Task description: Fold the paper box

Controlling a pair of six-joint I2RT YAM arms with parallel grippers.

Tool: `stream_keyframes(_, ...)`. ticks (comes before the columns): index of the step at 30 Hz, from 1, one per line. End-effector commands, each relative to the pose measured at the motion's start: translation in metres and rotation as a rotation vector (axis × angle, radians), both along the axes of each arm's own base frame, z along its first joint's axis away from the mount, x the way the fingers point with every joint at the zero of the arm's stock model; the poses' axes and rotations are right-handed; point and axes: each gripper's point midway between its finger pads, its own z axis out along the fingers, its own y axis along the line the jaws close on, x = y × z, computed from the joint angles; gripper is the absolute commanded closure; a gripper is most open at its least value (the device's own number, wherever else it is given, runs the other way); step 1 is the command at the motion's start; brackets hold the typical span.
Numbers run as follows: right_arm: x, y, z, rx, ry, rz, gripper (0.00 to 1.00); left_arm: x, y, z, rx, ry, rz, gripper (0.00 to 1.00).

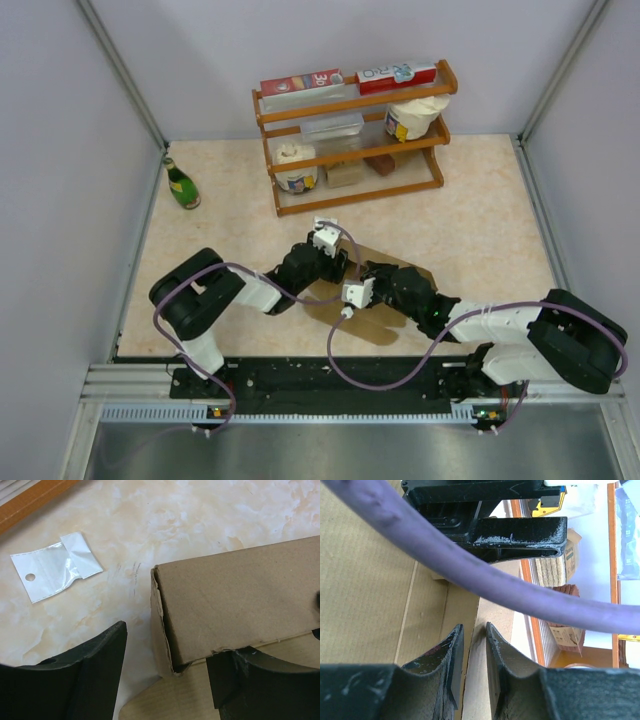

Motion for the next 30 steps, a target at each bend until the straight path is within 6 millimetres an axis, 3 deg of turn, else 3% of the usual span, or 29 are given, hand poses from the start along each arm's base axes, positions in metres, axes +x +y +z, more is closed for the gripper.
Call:
stream_keyframes(1,-0.0063,0.0097,0.0063,0.035,0.021,0.032,0.76,0.0072,-0.0060,0.0137,-0.056,-0.059,0.012,0.34)
stream_keyframes(8,-0.0068,0.0097,0.0049,0.034,0.030,0.031,0.76,0.0100,-0.0001,0.0130,-0.052,-0.076,0.042,0.38)
stream_keyframes(20,-0.0071,0.0103,0.0036,0.030,0.036,0.033,0.76,0.0103,0.0008,0.0175,-0.072,-0.109,0.056,0.62)
stream_keyframes(30,-0.0091,0.0119,0.0037,0.034,0.049,0.042,0.76,0.0105,-0.0003,0.0194,-0.073,-0.116,0.077,0.74)
